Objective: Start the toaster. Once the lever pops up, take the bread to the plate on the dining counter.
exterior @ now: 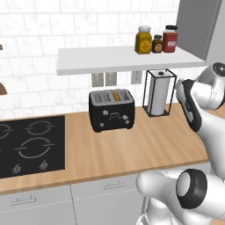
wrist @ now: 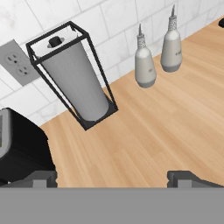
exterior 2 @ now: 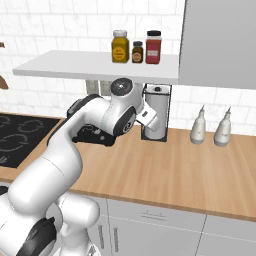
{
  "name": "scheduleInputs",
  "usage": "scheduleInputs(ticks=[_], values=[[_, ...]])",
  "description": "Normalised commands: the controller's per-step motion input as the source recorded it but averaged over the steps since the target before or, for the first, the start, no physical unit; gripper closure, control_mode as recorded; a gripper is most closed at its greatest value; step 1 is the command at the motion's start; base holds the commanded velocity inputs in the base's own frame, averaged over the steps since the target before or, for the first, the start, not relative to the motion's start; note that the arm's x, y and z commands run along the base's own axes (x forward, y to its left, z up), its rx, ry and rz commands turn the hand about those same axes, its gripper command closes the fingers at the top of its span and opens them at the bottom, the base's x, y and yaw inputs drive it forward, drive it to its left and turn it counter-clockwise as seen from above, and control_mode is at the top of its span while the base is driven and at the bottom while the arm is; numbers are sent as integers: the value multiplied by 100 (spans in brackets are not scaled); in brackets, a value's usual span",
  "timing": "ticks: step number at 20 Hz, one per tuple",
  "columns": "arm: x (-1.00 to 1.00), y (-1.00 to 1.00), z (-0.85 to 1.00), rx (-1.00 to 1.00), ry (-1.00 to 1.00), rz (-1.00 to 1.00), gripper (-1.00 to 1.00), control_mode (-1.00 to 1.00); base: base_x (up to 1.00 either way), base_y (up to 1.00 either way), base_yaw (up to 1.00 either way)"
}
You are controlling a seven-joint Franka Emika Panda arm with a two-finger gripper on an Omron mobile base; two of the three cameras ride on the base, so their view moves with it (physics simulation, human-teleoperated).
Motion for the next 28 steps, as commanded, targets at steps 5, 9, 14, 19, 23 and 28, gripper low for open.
scheduleInputs(ticks=[5,9,14,19,23,28], values=[[0,0,0,0,0,0,-100,-100,0,0,0],[0,0,0,0,0,0,-100,-100,0,0,0],[0,0,0,0,0,0,-100,-100,0,0,0],[0,0,0,0,0,0,-100,-100,0,0,0],[0,0,0,0,0,0,-100,-100,0,0,0],[0,0,0,0,0,0,-100,-100,0,0,0]])
